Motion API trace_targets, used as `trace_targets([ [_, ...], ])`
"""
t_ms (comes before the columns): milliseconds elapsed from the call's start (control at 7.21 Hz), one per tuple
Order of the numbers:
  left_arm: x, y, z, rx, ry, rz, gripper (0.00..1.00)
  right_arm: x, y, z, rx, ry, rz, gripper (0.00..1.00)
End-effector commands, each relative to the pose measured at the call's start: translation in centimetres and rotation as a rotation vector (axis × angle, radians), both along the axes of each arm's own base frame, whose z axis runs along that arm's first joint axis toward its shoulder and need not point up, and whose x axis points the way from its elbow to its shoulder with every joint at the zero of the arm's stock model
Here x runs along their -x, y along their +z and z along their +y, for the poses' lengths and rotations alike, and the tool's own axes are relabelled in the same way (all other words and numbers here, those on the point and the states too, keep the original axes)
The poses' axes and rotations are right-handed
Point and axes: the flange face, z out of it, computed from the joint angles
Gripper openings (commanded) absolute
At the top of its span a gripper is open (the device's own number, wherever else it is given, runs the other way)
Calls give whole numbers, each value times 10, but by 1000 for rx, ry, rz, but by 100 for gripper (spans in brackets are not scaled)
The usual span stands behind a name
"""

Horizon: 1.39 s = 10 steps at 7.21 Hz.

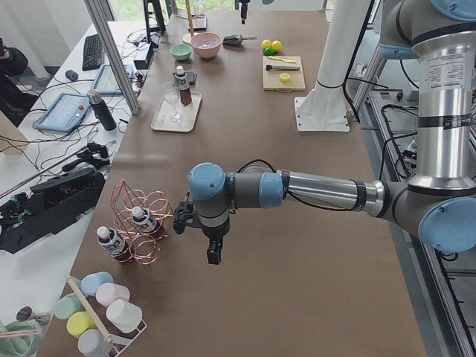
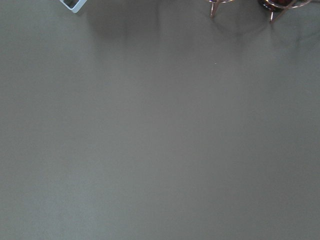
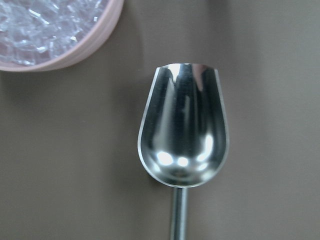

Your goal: Take tea from basket to plate

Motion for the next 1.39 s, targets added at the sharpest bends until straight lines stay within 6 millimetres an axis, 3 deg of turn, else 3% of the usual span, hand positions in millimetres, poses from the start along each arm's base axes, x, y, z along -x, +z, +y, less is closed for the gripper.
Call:
trace_targets([
  [0, 2, -8, 1, -84, 65, 4, 98, -71, 30, -1, -31, -99, 99, 100],
  [139, -1, -8, 0, -85, 71, 7, 98, -83, 35, -3, -23, -121, 132, 100],
  [416, -5, -8, 6, -62, 53, 116, 98, -88, 39, -3, -28, -131, 163, 100],
  [555, 5, 6, 24, -31, 28, 123, 98, -91, 41, -3, -27, -123, 163, 100],
  [1249, 3, 6, 18, -19, 26, 121, 98, -109, 48, 6, -21, -93, 161, 100],
])
